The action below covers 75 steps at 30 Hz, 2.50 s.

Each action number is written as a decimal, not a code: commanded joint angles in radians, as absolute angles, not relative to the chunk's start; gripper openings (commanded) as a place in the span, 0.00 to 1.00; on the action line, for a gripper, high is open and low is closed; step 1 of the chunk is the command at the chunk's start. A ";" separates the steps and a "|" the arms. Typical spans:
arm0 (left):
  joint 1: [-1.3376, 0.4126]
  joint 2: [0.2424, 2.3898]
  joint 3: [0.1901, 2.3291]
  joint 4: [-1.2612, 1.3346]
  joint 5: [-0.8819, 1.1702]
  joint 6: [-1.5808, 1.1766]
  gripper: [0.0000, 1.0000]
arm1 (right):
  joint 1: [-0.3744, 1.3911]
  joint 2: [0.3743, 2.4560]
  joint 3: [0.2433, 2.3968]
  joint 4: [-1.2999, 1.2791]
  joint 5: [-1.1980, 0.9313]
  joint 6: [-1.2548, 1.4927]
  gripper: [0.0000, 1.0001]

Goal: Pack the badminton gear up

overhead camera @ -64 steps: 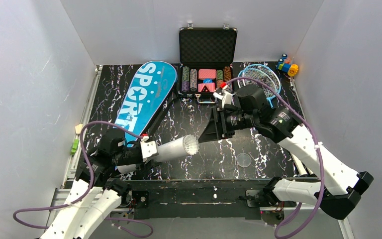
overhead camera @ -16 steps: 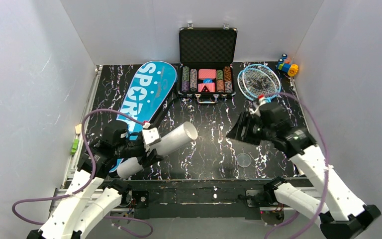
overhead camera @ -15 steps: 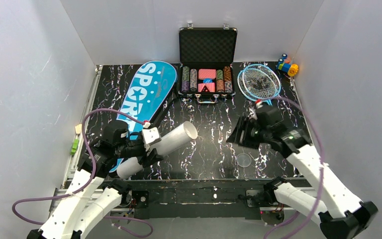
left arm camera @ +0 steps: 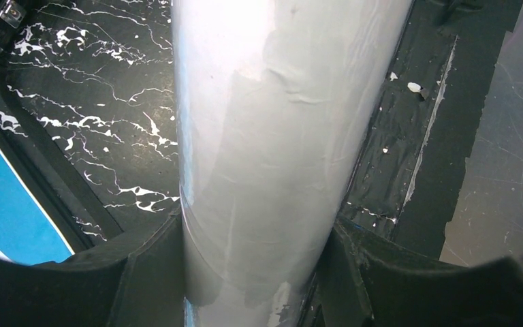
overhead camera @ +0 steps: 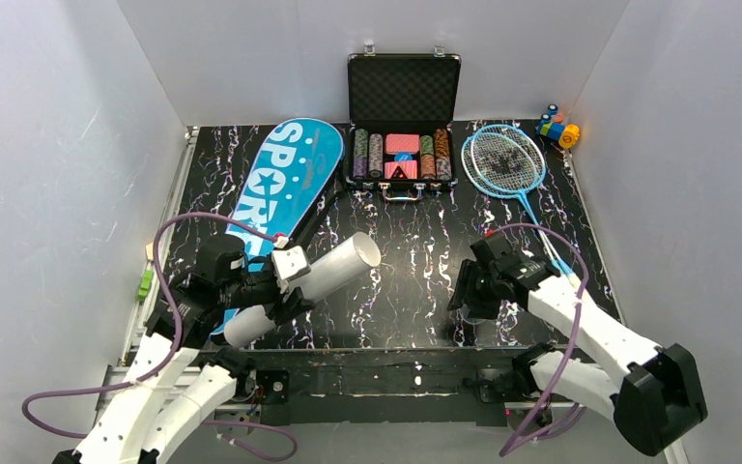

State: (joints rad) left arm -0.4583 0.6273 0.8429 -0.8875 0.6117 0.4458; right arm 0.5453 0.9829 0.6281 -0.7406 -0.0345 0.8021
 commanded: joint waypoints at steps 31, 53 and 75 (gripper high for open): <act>-0.457 0.495 0.791 -0.831 0.653 0.460 0.23 | 0.565 1.291 0.686 -0.568 0.181 0.835 0.01; -0.457 0.425 0.740 -0.865 0.661 0.522 0.21 | 0.625 1.075 1.230 -0.714 -0.319 0.593 0.01; -0.457 0.498 0.742 -0.874 0.625 0.639 0.18 | 0.690 1.087 1.527 -0.800 -0.470 0.528 0.01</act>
